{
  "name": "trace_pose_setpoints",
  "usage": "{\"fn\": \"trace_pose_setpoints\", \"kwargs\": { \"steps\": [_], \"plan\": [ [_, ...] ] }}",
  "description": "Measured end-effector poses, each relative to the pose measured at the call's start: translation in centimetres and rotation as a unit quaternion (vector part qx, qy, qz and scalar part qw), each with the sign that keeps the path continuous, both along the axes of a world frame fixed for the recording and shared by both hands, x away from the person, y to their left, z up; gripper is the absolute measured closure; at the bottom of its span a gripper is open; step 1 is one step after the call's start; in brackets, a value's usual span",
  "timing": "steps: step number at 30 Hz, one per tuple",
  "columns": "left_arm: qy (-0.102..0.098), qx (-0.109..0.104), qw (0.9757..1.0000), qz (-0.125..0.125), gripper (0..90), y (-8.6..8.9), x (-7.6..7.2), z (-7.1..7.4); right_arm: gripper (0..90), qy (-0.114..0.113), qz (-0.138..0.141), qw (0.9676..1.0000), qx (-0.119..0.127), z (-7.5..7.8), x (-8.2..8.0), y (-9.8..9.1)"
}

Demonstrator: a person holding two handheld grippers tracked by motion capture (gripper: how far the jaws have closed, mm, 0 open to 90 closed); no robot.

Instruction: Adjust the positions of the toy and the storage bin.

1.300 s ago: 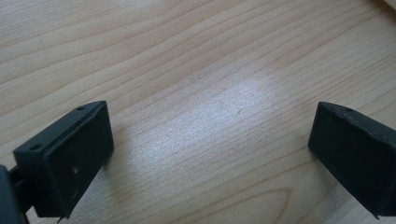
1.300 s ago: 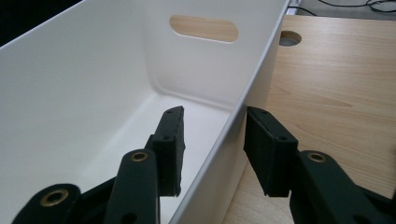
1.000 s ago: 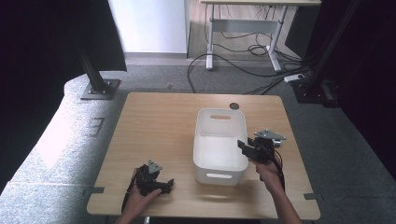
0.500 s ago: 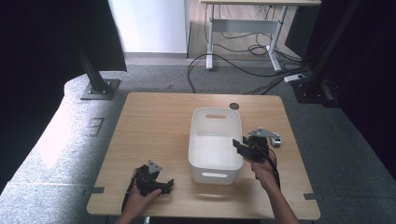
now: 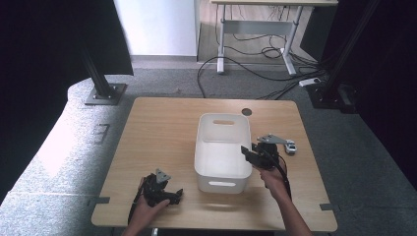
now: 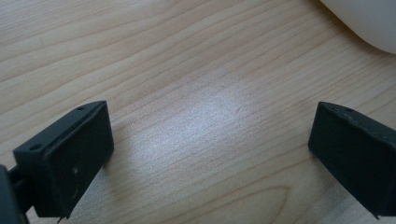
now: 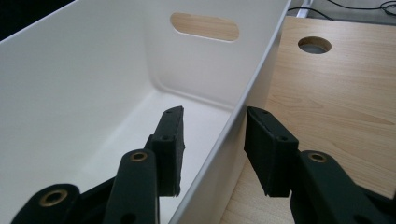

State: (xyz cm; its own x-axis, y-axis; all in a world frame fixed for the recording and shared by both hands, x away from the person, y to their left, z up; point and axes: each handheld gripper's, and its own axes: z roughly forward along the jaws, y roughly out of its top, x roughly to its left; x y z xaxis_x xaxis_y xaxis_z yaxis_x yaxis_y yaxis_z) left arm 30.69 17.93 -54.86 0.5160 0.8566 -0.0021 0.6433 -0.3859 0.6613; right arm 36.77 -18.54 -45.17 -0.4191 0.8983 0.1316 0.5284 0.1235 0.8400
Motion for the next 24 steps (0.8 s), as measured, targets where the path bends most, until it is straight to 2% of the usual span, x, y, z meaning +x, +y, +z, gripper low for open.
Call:
{"fn": "trace_pose_setpoints", "kwargs": {
  "steps": [17, 19, 20, 24],
  "plan": [
    [0.000, 0.000, 1.0000, -0.001, 0.0, 0.04, -0.05, 0.01, 56.0, -0.001, 0.003, 1.0000, 0.000, -0.02, 0.25, 0.60],
    [0.000, 0.001, 1.0000, -0.001, 0.0, 0.04, -0.06, 0.01, 54.1, -0.002, 0.004, 1.0000, -0.002, -0.02, 0.27, 0.54],
    [0.000, 0.001, 1.0000, -0.001, 0.1, 0.05, -0.07, 0.01, 48.1, -0.009, 0.002, 1.0000, -0.002, -0.07, 0.19, 0.44],
    [0.000, 0.000, 1.0000, -0.001, 0.1, 0.06, -0.07, 0.01, 37.0, -0.036, -0.010, 0.9993, 0.007, 0.42, -0.47, -0.33]
  ]
}}
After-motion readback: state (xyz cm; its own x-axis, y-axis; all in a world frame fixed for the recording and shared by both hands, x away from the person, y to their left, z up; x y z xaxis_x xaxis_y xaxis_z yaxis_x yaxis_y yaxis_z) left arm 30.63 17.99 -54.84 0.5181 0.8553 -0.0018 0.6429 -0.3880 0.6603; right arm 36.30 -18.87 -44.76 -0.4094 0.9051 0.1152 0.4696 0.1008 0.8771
